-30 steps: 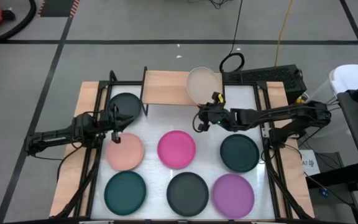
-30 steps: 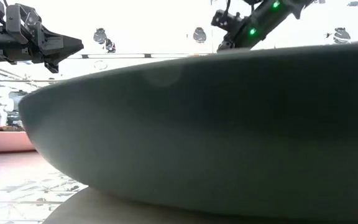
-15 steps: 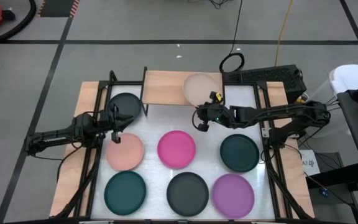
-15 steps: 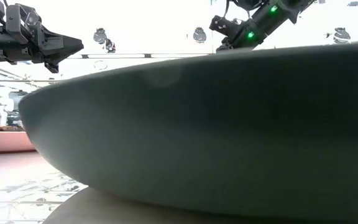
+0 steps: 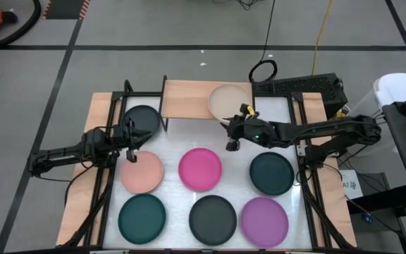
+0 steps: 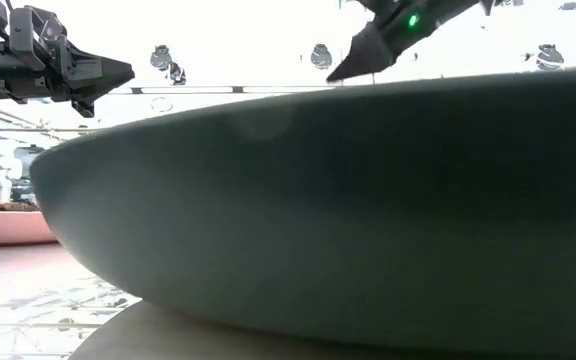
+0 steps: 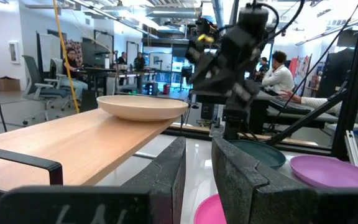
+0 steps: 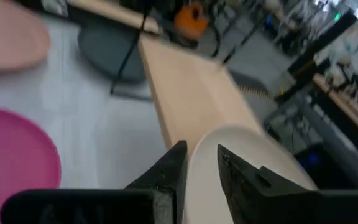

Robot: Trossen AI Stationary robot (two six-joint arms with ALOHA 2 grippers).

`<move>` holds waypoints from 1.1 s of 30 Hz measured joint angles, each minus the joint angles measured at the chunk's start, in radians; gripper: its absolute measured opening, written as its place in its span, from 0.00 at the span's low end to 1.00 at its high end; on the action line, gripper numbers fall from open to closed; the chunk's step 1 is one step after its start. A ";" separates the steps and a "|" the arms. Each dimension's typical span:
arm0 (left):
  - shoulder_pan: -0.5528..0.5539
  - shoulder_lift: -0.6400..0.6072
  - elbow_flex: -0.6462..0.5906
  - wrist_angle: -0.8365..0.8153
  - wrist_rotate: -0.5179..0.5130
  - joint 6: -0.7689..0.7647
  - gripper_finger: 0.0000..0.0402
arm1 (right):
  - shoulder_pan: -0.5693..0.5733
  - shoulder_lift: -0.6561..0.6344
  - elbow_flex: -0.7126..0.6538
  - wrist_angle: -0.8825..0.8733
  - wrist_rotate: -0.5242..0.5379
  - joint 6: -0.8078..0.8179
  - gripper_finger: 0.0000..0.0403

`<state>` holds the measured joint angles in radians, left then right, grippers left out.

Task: Place and stack plates onto a shelf
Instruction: Stack the pink plate on top of the light brown plate on the shelf

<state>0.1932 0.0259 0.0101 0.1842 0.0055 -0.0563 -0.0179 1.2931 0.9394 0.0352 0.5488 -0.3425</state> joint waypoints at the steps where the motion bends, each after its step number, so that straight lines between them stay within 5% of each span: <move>1: 0.000 0.000 0.000 0.000 0.000 0.000 0.21 | 0.010 -0.028 0.000 -0.003 0.001 -0.010 0.18; 10: 0.000 0.000 0.000 0.000 0.000 0.000 0.21 | 0.066 -0.285 -0.048 -0.204 0.003 0.181 0.18; 22: 0.000 0.000 0.000 0.000 0.000 0.000 0.21 | 0.154 -0.626 -0.512 -0.193 -0.001 0.524 0.18; 33: 0.000 0.000 0.000 0.000 0.000 0.000 0.21 | 0.184 -0.759 -0.652 -0.025 -0.040 0.457 0.18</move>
<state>0.1928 0.0257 0.0101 0.1844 0.0055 -0.0563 0.1658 0.5339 0.2869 0.0100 0.5090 0.1150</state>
